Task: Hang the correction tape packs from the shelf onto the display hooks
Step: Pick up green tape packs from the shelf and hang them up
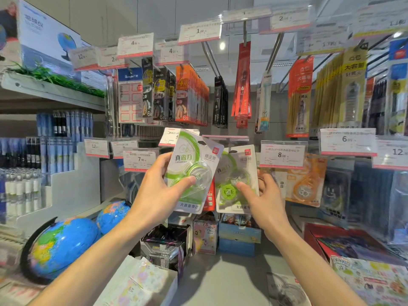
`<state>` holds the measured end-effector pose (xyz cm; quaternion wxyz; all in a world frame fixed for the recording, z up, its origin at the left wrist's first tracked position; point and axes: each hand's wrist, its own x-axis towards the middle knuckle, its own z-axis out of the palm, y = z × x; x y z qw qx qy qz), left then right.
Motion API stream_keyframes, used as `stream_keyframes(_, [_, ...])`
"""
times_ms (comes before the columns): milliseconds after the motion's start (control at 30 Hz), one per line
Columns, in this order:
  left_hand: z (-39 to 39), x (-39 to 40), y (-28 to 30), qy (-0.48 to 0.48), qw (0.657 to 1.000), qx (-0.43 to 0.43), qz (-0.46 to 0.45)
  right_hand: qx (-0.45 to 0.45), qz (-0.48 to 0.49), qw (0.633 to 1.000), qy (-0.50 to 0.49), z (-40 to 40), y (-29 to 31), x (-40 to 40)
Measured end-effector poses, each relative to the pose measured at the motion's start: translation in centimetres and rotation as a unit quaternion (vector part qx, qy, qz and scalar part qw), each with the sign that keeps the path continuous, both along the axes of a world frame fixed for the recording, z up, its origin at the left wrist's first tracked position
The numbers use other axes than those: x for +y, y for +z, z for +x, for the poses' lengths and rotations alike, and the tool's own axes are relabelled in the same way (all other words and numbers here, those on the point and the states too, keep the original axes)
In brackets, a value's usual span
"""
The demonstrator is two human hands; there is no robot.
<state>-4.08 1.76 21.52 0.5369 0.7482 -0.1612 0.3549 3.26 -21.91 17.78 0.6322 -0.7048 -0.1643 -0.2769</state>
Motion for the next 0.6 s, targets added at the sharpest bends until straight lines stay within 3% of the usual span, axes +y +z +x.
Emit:
stream_keyframes(267, [0.4, 0.1, -0.3, 0.001, 1.0, 0.003, 0.007, 0.002, -0.002, 1.0, 0.007, 1.2, 0.2, 0.3])
stream_keyframes(433, [1.0, 0.0, -1.8, -0.012, 1.0, 0.005, -0.002, -0.004, -0.043, 0.997, -0.06, 1.5, 0.0, 0.2])
stream_keyframes(600, [2.5, -0.8, -4.6, -0.042, 0.997, 0.06, 0.003, 0.0, -0.074, 0.993, -0.097, 2.3, -0.1, -0.1])
